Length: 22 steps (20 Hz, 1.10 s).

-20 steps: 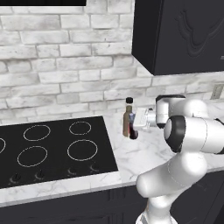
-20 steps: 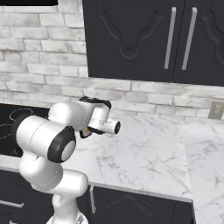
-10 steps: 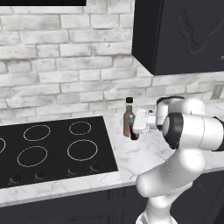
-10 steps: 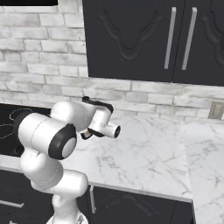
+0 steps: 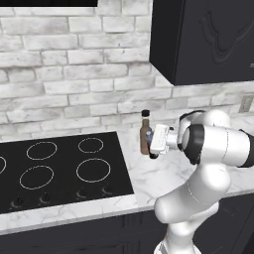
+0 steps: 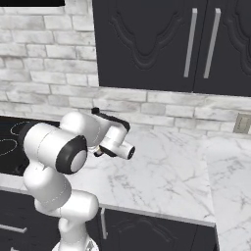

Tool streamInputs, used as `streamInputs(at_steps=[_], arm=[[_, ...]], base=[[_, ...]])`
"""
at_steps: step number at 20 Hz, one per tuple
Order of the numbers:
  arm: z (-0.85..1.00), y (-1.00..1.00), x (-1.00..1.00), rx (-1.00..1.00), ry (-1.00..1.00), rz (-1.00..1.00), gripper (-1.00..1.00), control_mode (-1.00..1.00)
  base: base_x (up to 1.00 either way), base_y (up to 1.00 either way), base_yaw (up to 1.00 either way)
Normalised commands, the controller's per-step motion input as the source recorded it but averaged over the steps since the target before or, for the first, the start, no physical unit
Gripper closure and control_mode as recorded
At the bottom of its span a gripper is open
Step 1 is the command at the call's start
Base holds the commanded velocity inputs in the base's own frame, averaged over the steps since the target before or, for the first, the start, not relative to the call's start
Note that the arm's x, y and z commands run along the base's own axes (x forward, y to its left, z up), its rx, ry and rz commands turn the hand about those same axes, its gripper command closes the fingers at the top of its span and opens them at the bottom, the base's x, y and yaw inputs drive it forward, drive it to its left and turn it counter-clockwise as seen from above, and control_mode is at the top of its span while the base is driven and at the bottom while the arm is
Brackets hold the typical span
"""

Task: Take 2 condiments from the cabinet and move them on the counter near the stove.Make sure the condiments are lined up with each other, next to each other.

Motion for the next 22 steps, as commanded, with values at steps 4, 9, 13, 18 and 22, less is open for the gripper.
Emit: streamInputs(at_steps=[4, 9, 13, 18, 22], arm=[[-0.14, 0.0, 0.0, 0.03, -0.06, 0.0, 1.0, -1.0], [-0.04, 0.0, 0.0, 0.06, -0.03, 0.0, 1.0, -1.0], [0.0, 0.0, -0.02, 0.1, 0.0, 0.0, 1.0, -1.0], [0.0, 0.0, -0.02, 0.1, 0.0, 0.0, 1.0, -1.0], [0.0, 0.0, 0.0, 0.08, 0.03, 0.0, 1.0, -1.0]], base=[[0.0, 0.0, 0.0], [0.0, 0.0, 0.0], [0.0, 0.0, 0.0], [0.0, 0.0, 0.0], [0.0, 0.0, 0.0]])
